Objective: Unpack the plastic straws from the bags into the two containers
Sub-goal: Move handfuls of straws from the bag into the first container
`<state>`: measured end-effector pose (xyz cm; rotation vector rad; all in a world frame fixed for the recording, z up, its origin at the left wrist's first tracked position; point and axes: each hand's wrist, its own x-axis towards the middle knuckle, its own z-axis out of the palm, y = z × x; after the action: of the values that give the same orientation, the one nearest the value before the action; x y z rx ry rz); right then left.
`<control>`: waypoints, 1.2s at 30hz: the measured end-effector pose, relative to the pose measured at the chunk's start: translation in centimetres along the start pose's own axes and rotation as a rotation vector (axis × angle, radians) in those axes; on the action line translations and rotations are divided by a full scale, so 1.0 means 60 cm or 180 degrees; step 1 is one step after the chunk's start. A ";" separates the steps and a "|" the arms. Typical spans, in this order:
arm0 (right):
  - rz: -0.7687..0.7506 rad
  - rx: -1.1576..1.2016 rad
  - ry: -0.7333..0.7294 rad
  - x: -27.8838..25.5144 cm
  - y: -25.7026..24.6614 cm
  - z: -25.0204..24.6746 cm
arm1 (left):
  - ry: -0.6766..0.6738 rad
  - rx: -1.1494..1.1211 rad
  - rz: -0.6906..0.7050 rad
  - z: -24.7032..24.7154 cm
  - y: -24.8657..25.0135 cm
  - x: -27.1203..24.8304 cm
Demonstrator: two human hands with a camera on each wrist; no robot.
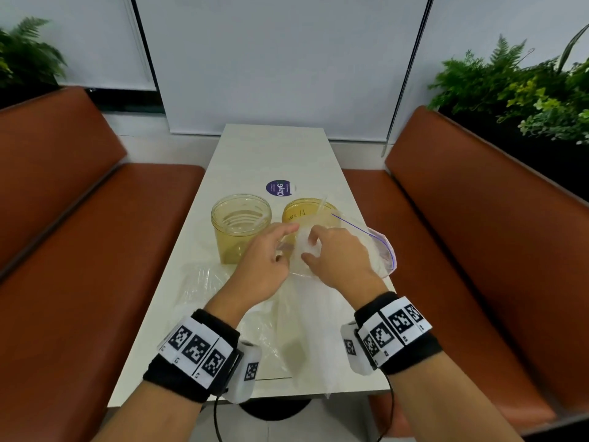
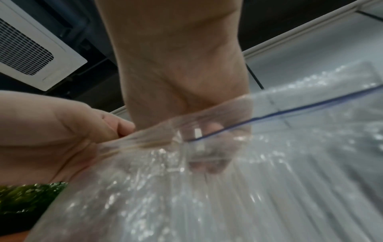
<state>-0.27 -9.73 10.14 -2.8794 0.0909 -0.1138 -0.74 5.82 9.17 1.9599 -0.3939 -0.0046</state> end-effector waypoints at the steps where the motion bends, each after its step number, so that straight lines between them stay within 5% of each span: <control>1: 0.0011 0.0131 0.0090 0.001 0.002 0.001 | 0.0043 -0.0045 -0.0045 0.001 -0.004 0.000; 8: -0.0487 0.0745 0.0606 -0.010 0.003 -0.039 | 0.0215 0.0348 0.0099 0.016 -0.011 -0.002; 17: -0.1261 0.1636 0.1023 -0.015 -0.038 -0.090 | 0.0268 -0.0077 -0.0089 0.055 -0.009 0.010; 22: -0.0805 0.2561 0.1161 -0.011 -0.035 -0.066 | 0.0377 -0.0481 0.0014 0.068 -0.018 0.024; 25: -0.0272 0.2658 0.0699 -0.001 -0.036 -0.032 | 0.0328 -0.0630 0.0293 0.063 -0.020 0.026; 33: -0.0826 0.2568 0.0806 0.003 -0.067 0.017 | 0.0651 -0.0763 0.0155 0.060 -0.017 0.028; 36: -0.0798 0.2479 0.0790 0.018 -0.062 0.023 | 0.0373 -0.0497 0.0177 0.043 -0.020 0.024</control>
<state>1.09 -5.88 9.86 -2.0754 -0.2221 -0.4443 0.47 3.55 7.25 1.7854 -0.3599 0.1119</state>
